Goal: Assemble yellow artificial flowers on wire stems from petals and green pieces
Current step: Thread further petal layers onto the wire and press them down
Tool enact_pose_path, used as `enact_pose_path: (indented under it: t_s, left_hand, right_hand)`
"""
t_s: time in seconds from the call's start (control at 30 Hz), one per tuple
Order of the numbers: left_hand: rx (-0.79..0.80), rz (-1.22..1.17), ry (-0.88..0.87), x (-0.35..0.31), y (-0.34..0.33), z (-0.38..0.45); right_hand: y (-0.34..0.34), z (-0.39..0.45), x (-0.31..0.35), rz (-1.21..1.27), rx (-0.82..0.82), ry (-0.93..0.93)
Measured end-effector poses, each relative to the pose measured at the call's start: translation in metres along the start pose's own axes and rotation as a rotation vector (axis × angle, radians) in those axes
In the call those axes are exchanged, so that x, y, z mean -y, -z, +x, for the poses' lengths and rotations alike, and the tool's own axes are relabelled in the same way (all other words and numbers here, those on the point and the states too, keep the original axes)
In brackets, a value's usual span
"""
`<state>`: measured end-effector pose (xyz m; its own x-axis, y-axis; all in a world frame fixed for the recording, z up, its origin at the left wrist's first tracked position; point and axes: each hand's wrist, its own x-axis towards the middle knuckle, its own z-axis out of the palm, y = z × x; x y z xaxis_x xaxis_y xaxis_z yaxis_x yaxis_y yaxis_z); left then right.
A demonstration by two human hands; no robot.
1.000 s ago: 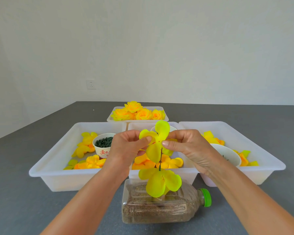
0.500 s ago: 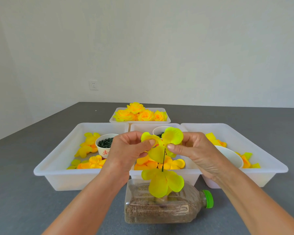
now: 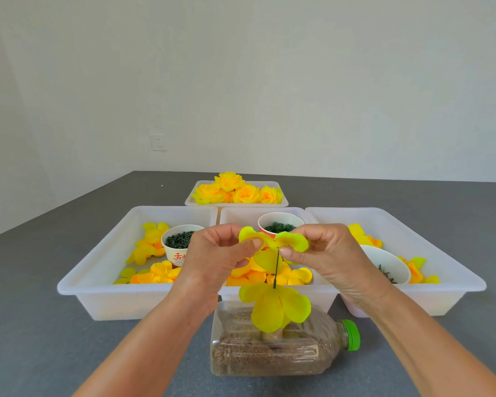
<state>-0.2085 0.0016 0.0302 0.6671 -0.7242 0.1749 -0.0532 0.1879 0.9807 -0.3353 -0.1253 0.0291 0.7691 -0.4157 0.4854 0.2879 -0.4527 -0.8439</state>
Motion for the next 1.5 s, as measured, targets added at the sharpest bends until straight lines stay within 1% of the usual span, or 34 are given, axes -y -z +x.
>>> enact_pose_path:
  t_s: [0.37, 0.6, 0.67, 0.73, 0.87, 1.0, 1.1, 1.3, 1.5]
  left_hand:
    - [0.018, 0.016, -0.023, 0.000, 0.001, -0.004]
    - [0.024, 0.050, -0.100, -0.002, 0.002, -0.007]
    - [0.036, 0.063, -0.130, -0.001, 0.002, -0.008]
    - [0.028, 0.117, -0.184, 0.000, 0.003, -0.009]
    - [-0.028, 0.319, -0.356, 0.004, 0.005, -0.010]
    - [0.023, 0.587, -0.617, 0.005, 0.007, -0.013]
    - [0.040, 0.675, -0.746, 0.007, 0.008, -0.013]
    - [0.037, 0.768, -0.875, 0.014, 0.007, -0.015]
    - [0.068, 0.841, -0.930, 0.019, 0.010, -0.014]
  right_hand:
    - [0.001, -0.001, -0.002, -0.130, -0.018, 0.119]
    - [0.000, -0.002, -0.005, -0.362, -0.102, 0.378]
    - [0.000, -0.002, -0.006, -0.413, -0.139, 0.404]
    - [0.000, -0.003, -0.005, -0.457, -0.144, 0.417]
    - [0.000, -0.003, -0.006, -0.593, -0.102, 0.529]
    - [0.000, -0.001, -0.009, -0.613, -0.088, 0.584]
    - [0.002, 0.000, -0.012, -0.610, -0.072, 0.578]
    - [0.003, -0.004, -0.017, -0.644, -0.065, 0.590]
    - [0.002, -0.013, -0.027, -0.672, -0.105, 0.520]
